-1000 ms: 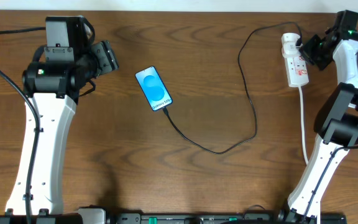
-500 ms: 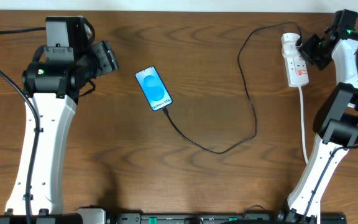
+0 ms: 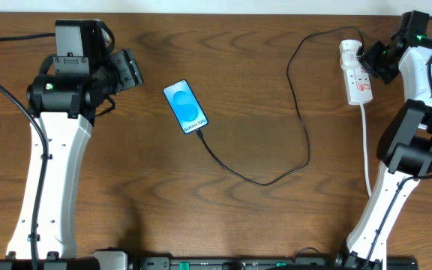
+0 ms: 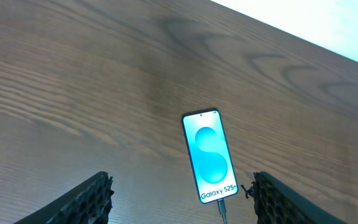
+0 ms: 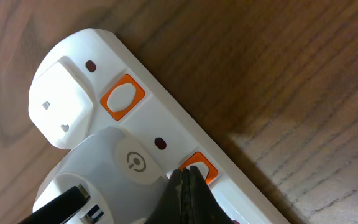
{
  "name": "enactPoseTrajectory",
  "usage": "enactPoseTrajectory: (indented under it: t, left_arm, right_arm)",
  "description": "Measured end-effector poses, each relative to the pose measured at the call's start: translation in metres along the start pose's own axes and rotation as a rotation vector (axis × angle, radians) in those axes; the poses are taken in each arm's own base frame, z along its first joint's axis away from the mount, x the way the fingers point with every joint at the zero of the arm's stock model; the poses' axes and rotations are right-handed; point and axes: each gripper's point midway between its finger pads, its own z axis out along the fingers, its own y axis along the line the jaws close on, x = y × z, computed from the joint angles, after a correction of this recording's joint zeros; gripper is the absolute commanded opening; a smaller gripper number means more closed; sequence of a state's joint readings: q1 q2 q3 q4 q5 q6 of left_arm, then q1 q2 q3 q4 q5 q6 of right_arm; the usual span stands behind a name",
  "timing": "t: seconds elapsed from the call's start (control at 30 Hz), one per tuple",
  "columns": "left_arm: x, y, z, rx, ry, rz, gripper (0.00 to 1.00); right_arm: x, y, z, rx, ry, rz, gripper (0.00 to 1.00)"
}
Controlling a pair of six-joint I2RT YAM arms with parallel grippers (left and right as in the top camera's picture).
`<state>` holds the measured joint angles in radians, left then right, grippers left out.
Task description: Plug charger to phone and switch on socket
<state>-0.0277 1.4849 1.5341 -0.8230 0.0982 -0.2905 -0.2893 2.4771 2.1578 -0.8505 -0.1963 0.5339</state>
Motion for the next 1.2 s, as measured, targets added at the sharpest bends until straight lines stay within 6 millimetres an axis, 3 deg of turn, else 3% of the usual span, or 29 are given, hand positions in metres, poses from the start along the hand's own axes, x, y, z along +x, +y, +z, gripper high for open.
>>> enactPoseTrajectory:
  t: [1.2]
  left_arm:
    - [0.0, 0.0, 0.0, 0.0, 0.0, 0.0, 0.73]
  right_arm:
    - [0.0016, 0.002, 0.0008, 0.009, -0.003, -0.008, 0.01]
